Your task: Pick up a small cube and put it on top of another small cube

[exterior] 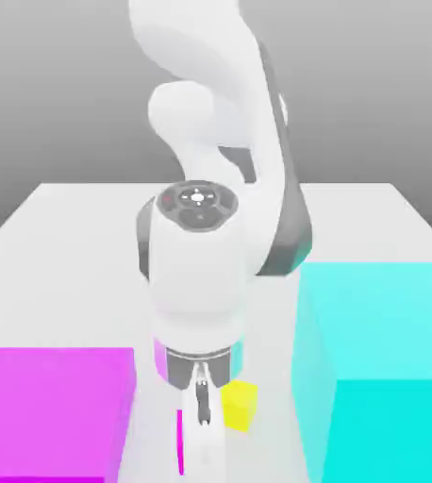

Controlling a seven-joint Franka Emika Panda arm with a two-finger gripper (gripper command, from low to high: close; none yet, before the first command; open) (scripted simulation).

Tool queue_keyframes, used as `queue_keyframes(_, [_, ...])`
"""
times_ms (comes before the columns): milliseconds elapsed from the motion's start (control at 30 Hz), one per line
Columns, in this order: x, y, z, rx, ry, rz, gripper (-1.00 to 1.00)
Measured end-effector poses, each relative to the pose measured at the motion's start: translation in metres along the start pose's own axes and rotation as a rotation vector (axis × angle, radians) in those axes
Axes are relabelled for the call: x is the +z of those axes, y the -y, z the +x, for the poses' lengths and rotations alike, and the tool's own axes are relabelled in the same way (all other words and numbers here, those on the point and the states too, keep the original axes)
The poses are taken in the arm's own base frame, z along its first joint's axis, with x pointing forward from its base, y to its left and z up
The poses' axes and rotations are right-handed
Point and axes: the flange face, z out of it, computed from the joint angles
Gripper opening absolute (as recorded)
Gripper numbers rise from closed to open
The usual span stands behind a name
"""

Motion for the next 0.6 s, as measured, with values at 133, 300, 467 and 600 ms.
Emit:
queue_keyframes(133, [-0.025,0.068,0.056,0.054,-0.012,-0.005,-1.0])
queue_keyframes(300, [-0.067,0.137,0.138,0.107,0.004,-0.009,-1.0])
queue_keyframes(467, [-0.055,0.169,0.19,0.129,0.029,-0.006,-1.0])
queue_keyframes(600, [-0.042,0.17,0.191,0.129,0.029,-0.005,1.0])
